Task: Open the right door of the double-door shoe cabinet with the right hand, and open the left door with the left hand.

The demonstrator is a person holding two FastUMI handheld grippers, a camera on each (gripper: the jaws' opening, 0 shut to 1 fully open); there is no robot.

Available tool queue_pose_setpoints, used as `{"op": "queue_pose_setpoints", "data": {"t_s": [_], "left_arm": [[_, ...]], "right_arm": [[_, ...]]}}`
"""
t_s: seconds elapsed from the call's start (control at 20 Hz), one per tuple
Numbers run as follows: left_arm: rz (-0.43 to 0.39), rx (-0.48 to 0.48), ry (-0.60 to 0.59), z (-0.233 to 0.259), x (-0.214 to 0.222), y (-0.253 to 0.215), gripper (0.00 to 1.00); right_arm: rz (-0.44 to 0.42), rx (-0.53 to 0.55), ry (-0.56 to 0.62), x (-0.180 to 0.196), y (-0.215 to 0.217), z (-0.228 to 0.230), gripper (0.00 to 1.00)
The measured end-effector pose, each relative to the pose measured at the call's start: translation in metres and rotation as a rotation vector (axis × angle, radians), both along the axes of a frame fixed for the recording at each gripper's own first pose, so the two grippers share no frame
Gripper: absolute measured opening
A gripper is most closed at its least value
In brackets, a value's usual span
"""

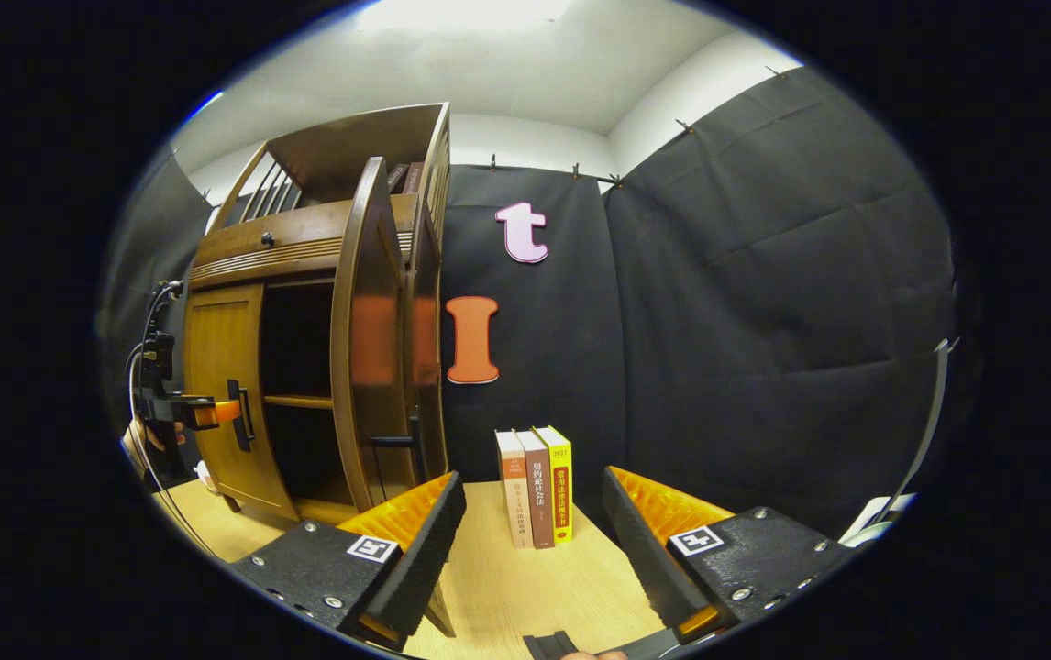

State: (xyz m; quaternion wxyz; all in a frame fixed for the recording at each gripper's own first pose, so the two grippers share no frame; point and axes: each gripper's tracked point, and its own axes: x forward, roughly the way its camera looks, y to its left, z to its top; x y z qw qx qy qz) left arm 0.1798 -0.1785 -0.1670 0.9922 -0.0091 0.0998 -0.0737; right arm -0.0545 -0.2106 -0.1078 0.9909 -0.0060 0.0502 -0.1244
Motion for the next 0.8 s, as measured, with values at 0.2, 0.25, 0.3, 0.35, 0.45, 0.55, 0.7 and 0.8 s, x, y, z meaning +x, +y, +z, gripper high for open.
{"op": "queue_pose_setpoints", "data": {"t_s": [0.2,0.25,0.3,0.35,0.45,0.55,0.7,0.8], "left_arm": [[-0.005,0.010,0.012,-0.013,0.019,-0.006,0.98],[-0.004,0.011,0.020,-0.016,0.023,-0.007,0.98],[-0.008,0.010,0.028,-0.020,0.025,-0.009,0.98],[-0.009,0.009,0.032,-0.022,0.028,-0.011,0.98],[-0.008,0.014,0.021,-0.021,0.030,-0.011,0.90],[-0.012,0.022,0.001,-0.018,0.032,-0.011,0.83],[-0.013,0.029,0.005,-0.020,0.031,-0.010,0.54],[-0.025,0.021,0.013,-0.021,0.031,-0.012,0.43]], "right_arm": [[-0.004,-0.022,0.002,0.003,-0.001,-0.003,0.99],[-0.003,-0.024,0.002,0.002,0.000,-0.003,0.99],[-0.004,-0.025,0.003,0.002,0.000,-0.003,0.99],[-0.005,-0.025,0.002,0.003,0.000,-0.003,0.99],[-0.006,-0.025,-0.002,0.004,0.001,-0.002,0.99],[-0.008,-0.026,-0.006,0.003,0.001,0.000,0.99],[-0.005,-0.019,-0.007,0.004,0.004,0.000,0.99],[-0.006,-0.017,-0.008,0.002,0.005,0.002,0.99]]}}
